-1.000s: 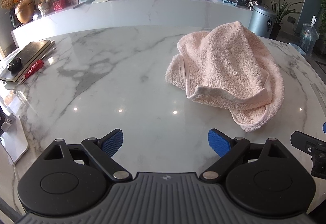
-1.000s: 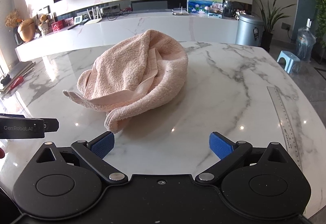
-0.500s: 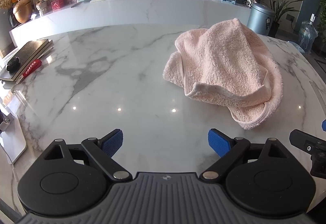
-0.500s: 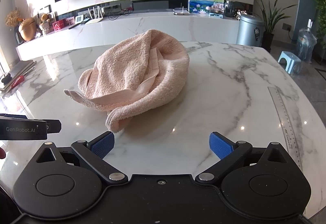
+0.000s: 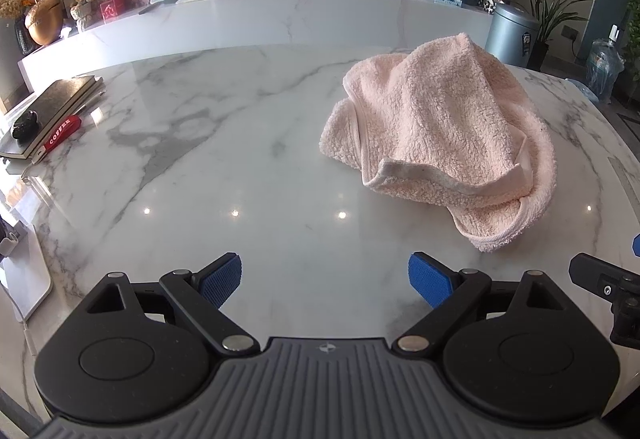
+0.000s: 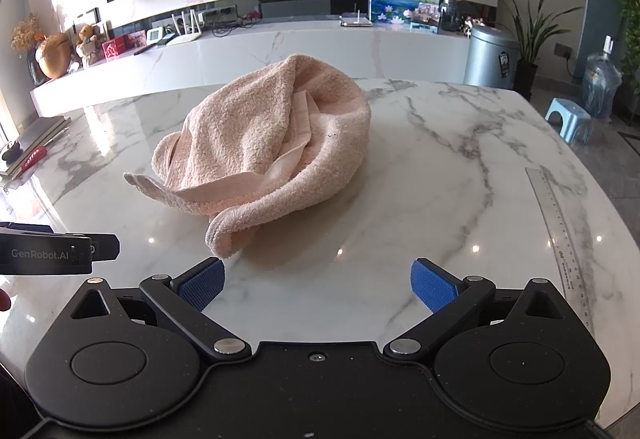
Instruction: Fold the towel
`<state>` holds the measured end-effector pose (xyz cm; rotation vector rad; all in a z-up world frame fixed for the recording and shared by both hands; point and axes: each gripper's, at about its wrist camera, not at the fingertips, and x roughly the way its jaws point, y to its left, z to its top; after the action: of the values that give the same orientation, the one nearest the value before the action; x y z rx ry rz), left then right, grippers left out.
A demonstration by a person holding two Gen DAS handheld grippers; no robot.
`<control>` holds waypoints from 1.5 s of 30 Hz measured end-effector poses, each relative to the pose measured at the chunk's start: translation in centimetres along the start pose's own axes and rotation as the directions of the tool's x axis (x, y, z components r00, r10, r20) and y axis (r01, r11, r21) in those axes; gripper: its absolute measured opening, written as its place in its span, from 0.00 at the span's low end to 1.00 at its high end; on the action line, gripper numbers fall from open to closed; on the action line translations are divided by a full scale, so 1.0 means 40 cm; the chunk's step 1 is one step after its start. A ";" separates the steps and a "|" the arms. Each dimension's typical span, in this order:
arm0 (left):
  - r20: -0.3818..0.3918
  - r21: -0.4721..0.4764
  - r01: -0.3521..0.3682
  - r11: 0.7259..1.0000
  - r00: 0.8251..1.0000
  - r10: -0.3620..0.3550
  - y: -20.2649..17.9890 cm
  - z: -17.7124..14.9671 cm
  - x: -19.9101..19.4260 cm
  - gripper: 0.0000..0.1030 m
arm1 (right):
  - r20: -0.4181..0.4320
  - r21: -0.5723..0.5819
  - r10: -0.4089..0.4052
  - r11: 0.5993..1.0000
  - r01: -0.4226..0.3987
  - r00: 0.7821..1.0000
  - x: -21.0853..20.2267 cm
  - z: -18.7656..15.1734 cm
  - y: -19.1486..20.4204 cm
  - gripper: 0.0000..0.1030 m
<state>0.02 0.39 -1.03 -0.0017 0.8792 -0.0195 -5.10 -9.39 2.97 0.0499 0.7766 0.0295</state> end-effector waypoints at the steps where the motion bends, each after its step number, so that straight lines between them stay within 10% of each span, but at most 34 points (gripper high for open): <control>1: 0.000 0.001 0.000 1.000 1.000 0.000 0.000 0.000 0.000 0.89 | -0.002 0.001 0.000 1.000 0.000 1.000 -0.002 0.001 -0.003 0.97; 45: -0.018 0.010 0.003 1.000 1.000 -0.003 -0.012 -0.005 0.005 0.89 | -0.025 0.002 0.008 1.000 -0.008 1.000 0.007 -0.002 -0.004 0.97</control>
<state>-0.02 -0.09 -1.33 0.0069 0.8973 -0.0266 -4.97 -9.54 2.71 0.0540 0.8019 0.0369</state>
